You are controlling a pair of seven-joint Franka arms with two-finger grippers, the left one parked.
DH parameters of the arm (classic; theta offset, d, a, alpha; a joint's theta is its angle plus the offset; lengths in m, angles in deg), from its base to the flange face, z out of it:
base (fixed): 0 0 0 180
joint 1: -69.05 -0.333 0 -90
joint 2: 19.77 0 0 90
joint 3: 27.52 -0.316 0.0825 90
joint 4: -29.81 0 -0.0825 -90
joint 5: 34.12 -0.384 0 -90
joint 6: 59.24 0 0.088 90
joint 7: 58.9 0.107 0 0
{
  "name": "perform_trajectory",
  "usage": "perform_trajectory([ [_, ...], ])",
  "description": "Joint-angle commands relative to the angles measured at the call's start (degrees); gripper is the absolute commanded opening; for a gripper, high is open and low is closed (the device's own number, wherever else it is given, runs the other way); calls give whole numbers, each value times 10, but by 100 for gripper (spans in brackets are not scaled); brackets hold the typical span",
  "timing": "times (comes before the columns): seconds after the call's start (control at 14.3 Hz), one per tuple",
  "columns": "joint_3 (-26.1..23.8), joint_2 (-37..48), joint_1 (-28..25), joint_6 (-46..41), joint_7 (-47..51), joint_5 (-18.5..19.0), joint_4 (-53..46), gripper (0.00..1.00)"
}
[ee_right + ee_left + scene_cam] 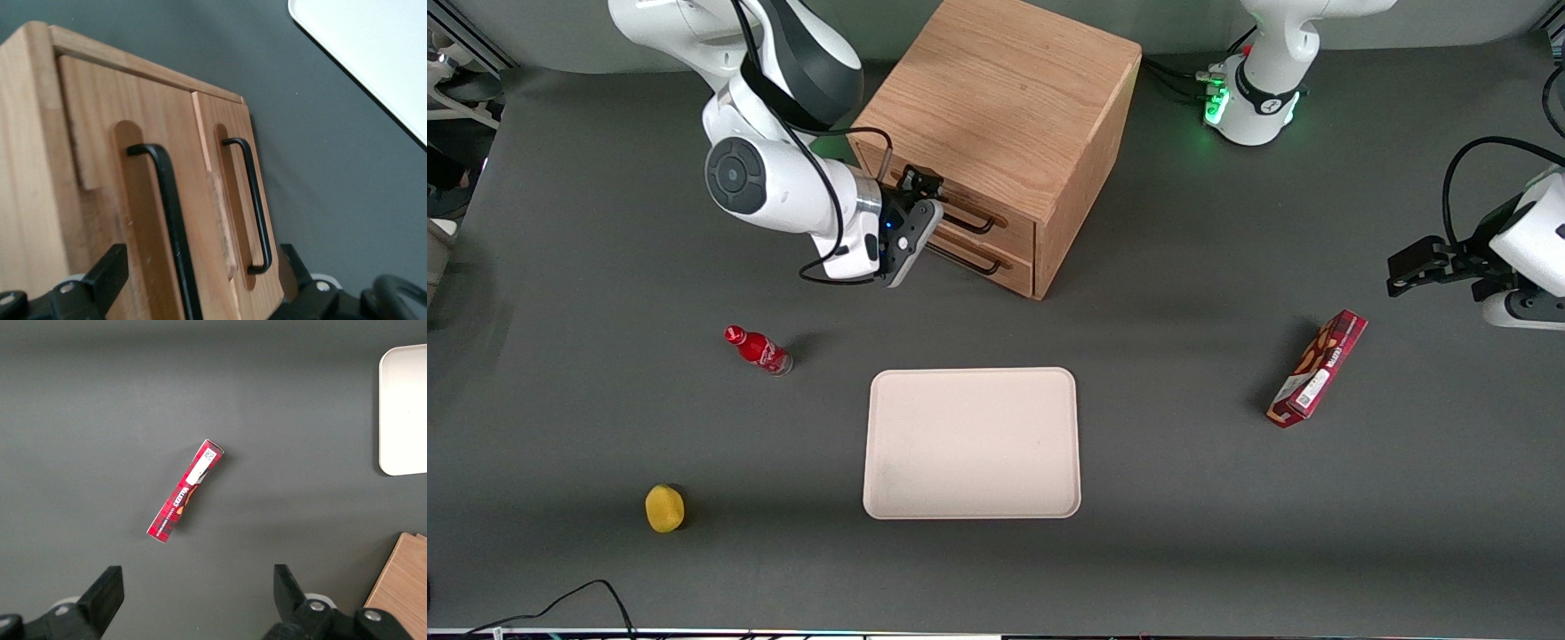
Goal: Open upper drawer
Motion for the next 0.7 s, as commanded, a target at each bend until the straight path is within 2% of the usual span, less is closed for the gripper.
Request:
perform_trajectory([
  [0.0,-13,-2,-4,40,-13,-8,25,100],
  [0.63,-18,-30,-5,100,-14,-4,48,100],
])
